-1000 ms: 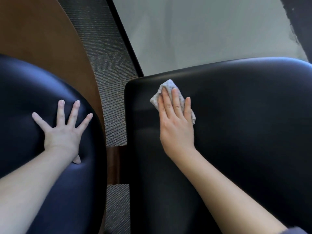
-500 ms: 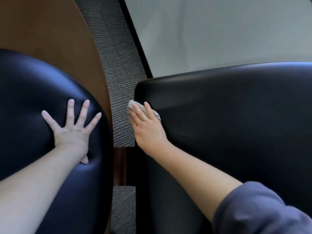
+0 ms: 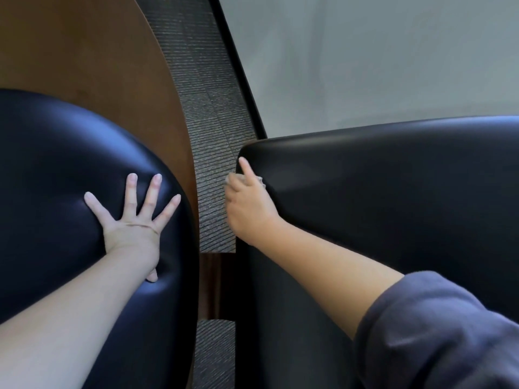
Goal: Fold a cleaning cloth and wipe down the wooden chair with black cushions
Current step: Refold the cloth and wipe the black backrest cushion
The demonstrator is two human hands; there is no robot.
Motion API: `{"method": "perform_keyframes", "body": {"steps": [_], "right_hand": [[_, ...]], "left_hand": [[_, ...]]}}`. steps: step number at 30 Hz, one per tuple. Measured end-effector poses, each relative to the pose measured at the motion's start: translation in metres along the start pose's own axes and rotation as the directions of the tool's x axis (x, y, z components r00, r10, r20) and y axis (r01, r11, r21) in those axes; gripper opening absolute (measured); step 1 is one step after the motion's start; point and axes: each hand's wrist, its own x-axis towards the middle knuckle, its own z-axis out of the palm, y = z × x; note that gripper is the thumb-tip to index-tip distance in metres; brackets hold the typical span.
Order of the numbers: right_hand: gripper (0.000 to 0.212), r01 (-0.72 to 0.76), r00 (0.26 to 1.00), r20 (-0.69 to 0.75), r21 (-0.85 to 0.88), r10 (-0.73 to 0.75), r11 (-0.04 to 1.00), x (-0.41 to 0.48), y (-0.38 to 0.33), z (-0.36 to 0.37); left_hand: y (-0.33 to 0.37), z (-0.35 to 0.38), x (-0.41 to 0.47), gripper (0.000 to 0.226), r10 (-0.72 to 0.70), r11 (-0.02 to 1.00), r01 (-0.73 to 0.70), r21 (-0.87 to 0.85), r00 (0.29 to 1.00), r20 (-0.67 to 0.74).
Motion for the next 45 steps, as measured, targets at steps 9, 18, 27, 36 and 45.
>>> {"method": "perform_keyframes", "body": {"steps": [9, 18, 27, 36, 45], "right_hand": [[0.041, -0.359, 0.919, -0.044, 0.316, 0.391, 0.878, 0.008, 0.066, -0.012], [0.038, -0.518, 0.835, 0.076, 0.446, 0.545, 0.730, -0.047, 0.114, -0.009], [0.057, -0.658, 0.711, 0.043, 0.392, 0.702, 0.643, -0.116, 0.138, 0.003], [0.041, -0.805, 0.532, 0.045, 0.339, 0.846, 0.488, -0.203, 0.172, 0.020], [0.050, -0.746, 0.629, 0.046, 0.319, 0.776, 0.585, -0.147, 0.165, 0.013]], "left_hand": [[0.001, -0.001, -0.001, 0.151, -0.002, 1.000, 0.002, -0.001, 1.000, 0.018], [0.001, -0.004, -0.009, 0.151, -0.025, 1.000, 0.025, -0.001, 0.999, 0.029], [-0.002, -0.003, -0.015, 0.151, -0.015, 1.000, 0.015, -0.002, 1.000, 0.002], [-0.005, 0.006, -0.022, 0.152, -0.036, 0.999, 0.036, -0.004, 0.996, -0.081], [-0.004, 0.010, -0.019, 0.149, -0.011, 0.999, 0.007, -0.035, 0.992, -0.130]]}}
